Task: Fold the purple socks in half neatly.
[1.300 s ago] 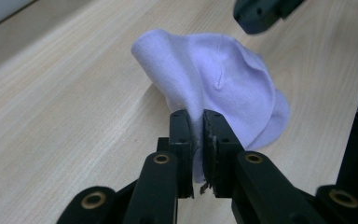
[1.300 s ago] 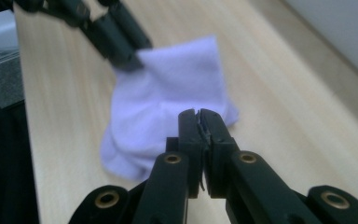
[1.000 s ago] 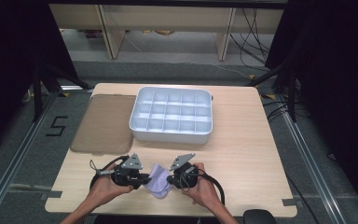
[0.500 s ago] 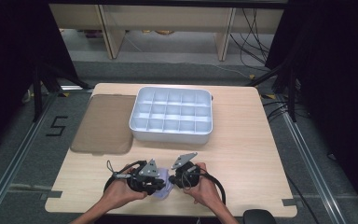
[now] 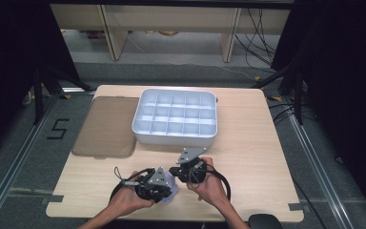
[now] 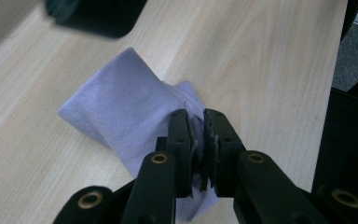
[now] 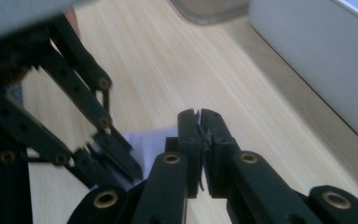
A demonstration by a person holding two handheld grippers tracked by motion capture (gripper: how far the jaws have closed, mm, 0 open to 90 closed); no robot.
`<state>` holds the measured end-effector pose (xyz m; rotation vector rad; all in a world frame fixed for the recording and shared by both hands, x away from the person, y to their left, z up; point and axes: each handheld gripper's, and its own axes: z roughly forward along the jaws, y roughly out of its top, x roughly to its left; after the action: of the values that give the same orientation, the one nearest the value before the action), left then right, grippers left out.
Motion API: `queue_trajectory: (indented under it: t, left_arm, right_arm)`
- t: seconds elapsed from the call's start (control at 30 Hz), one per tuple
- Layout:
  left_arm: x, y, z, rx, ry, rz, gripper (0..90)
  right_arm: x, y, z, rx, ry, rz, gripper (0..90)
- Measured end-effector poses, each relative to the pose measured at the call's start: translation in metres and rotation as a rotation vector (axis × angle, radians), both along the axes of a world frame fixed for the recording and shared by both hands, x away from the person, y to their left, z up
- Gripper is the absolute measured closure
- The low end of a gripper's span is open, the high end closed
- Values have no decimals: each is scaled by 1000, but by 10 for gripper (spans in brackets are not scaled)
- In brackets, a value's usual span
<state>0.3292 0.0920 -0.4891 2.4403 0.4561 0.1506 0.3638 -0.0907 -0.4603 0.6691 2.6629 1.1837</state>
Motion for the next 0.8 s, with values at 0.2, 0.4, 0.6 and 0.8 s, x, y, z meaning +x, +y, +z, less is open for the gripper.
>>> queue_trajectory:
  t: [0.2,0.4,0.6,0.8]
  left_arm:
    - [-1,1,0,-1,-9,-6,808]
    - [-3,2,0,-5,-8,1,804]
    - [-3,5,1,-18,-13,-5,789]
    - [-3,13,5,-172,41,60,762]
  right_arm:
    - [7,17,-21,-74,70,36,881]
    - [10,14,-27,-85,97,34,889]
    - [9,12,-27,-83,105,17,891]
    - [9,11,-29,-75,104,11,891]
